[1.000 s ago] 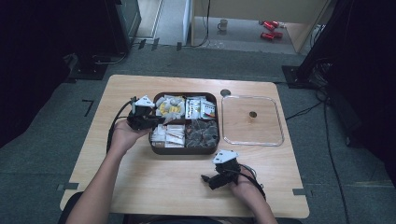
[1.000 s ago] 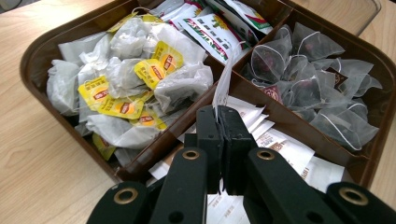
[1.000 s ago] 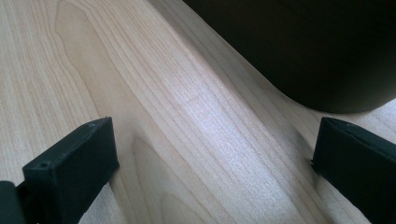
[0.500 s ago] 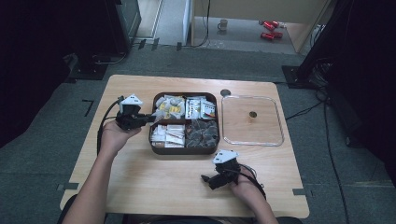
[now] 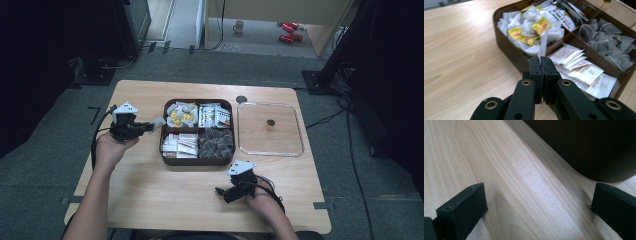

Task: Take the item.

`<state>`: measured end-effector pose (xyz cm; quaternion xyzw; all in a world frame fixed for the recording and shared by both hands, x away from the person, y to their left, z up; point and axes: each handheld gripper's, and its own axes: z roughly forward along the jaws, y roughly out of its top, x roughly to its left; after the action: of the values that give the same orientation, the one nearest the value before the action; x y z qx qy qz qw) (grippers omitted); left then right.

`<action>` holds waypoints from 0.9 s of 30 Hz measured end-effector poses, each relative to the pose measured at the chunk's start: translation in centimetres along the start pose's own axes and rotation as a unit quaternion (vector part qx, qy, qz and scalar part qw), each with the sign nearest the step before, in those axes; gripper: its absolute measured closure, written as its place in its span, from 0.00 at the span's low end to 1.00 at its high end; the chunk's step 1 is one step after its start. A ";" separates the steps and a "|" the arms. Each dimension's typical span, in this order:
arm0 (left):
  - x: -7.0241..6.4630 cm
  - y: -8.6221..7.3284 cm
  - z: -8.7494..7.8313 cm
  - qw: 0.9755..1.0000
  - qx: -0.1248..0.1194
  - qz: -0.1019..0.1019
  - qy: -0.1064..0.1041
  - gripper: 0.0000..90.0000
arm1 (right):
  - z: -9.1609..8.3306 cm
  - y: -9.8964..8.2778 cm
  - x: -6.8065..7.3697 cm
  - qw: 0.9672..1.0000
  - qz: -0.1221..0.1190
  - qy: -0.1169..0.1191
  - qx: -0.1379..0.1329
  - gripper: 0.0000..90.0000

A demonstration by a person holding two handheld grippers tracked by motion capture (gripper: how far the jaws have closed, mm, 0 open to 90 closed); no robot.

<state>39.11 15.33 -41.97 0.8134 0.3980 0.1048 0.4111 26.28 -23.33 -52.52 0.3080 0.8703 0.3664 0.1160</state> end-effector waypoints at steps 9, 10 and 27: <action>1.4 -1.3 -0.1 1.000 0.006 -0.014 0.017 0.99 | 0.0 0.0 0.0 1.000 0.000 0.000 0.000 0.00; 1.6 -1.4 -0.1 1.000 0.008 -0.016 0.017 0.99 | 0.0 0.0 0.0 1.000 0.000 0.000 0.000 0.00; 4.1 -3.6 1.7 0.998 0.028 -0.052 0.020 0.99 | 0.0 0.0 0.0 1.000 0.000 0.000 0.000 0.00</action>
<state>40.64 18.59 -46.47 0.8003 0.4509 0.0887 0.3852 26.29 -23.32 -52.52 0.3079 0.8702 0.3668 0.1158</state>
